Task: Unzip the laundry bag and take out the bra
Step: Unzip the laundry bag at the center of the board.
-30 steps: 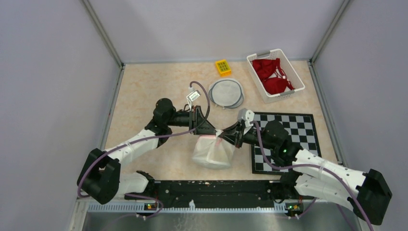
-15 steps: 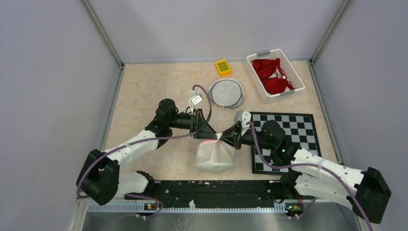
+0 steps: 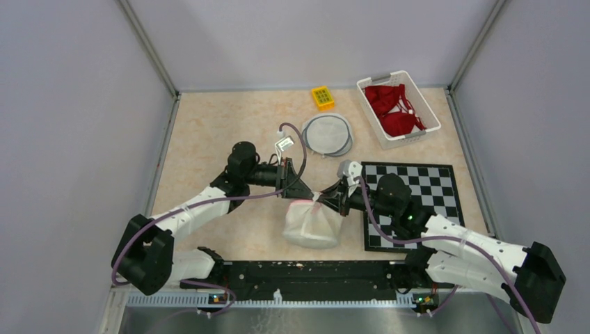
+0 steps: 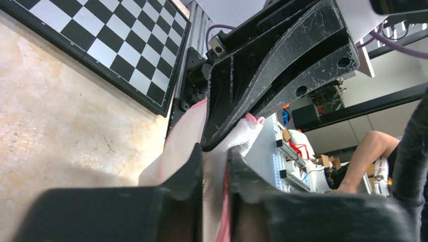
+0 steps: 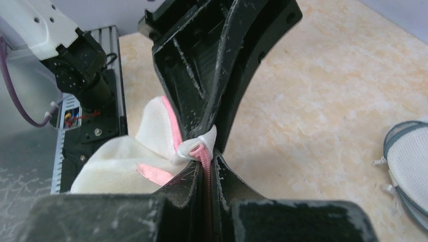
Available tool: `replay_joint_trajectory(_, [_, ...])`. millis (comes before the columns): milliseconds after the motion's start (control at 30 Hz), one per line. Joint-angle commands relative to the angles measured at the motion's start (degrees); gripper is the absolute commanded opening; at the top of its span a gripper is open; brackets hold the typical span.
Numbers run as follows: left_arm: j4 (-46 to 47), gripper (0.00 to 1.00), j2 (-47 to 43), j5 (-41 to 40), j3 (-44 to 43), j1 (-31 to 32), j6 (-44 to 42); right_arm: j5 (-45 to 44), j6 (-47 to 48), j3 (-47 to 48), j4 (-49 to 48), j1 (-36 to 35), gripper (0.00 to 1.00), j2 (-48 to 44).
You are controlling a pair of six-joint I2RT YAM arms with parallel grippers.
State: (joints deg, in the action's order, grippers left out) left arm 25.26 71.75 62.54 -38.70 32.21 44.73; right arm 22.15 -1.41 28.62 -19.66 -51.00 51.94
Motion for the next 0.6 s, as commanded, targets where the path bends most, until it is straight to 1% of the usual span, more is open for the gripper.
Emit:
replay_joint_trajectory(0, [7.68, 0.03, -0.41, -0.33, -4.45, 0.64, 1.86, 0.87, 0.90, 3.17, 5.44, -1.61, 0.00, 1.55])
replay_joint_trajectory(33, [6.67, 0.00, -0.74, 0.12, -4.61, 0.36, 0.89, 1.36, 1.07, 3.76, 7.04, -1.18, 0.02, 1.32])
replay_joint_trajectory(67, [4.90, 0.00, -1.15, 0.41, -4.78, -0.05, -0.70, 2.32, 1.11, 4.49, 8.59, -0.68, 0.10, 1.13])
replay_joint_trajectory(100, [2.70, 0.00, -1.66, 0.53, -5.12, -0.50, -2.53, 3.04, 0.99, 5.22, 10.40, -0.15, 0.16, 0.99])
replay_joint_trajectory(200, [-6.75, 0.00, -2.68, -0.46, -7.43, -2.00, -9.18, 5.25, 0.25, 7.49, 15.35, 2.46, 0.26, 0.46])
replay_joint_trajectory(233, [-9.67, 0.00, -2.81, -1.06, -8.12, -2.25, -11.80, 6.34, -0.04, 8.00, 16.44, 3.44, 0.31, 0.06])
replay_joint_trajectory(300, [-14.75, 0.00, -3.01, -2.17, -9.53, -2.67, -18.31, 8.69, -0.51, 9.12, 18.92, 5.13, 0.43, -0.61])
replay_joint_trajectory(367, [-21.00, 0.00, -2.94, -6.06, -11.41, -3.12, -24.38, 9.91, -0.40, 10.65, 22.16, 6.08, 0.52, -1.02])
replay_joint_trajectory(467, [-24.35, 0.00, -2.85, -9.98, -12.86, -3.73, -30.35, 10.10, -0.73, 13.98, 27.04, 7.31, 0.56, -1.01])
replay_joint_trajectory(567, [-29.52, 0.00, -2.43, -14.06, -14.78, -3.78, -35.39, 13.11, -2.28, 17.73, 31.21, 10.20, 0.54, -0.10])
